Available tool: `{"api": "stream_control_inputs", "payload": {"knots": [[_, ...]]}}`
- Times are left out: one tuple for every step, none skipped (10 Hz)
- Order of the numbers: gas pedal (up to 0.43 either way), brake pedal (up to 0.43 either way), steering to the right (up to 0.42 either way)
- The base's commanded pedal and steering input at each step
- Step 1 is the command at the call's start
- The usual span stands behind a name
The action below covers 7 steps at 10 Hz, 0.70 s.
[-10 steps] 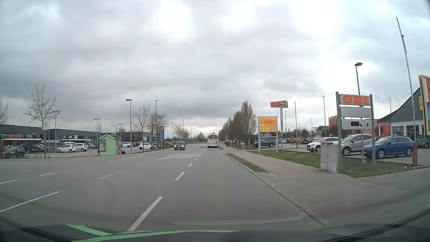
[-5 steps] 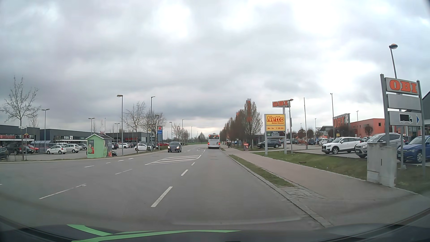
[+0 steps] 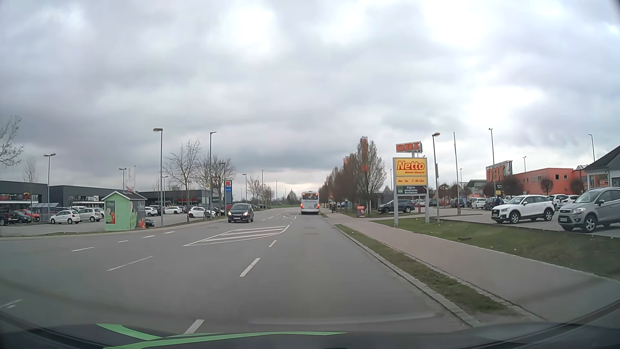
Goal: Follow the waypoints while adhering to traffic rules and regulations
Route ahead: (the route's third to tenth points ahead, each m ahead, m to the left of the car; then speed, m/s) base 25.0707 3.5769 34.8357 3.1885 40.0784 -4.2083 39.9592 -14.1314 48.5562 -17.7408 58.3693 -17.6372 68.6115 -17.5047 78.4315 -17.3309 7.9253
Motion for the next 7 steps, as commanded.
{"api": "stream_control_inputs", "payload": {"knots": [[0.0, 0.0, -0.005], [0.0, 0.0, -0.004], [0.0, 0.0, -0.005], [0.0, 0.0, -0.004], [0.0, 0.0, -0.004], [0.0, 0.0, -0.003], [0.0, 0.0, -0.003]]}}
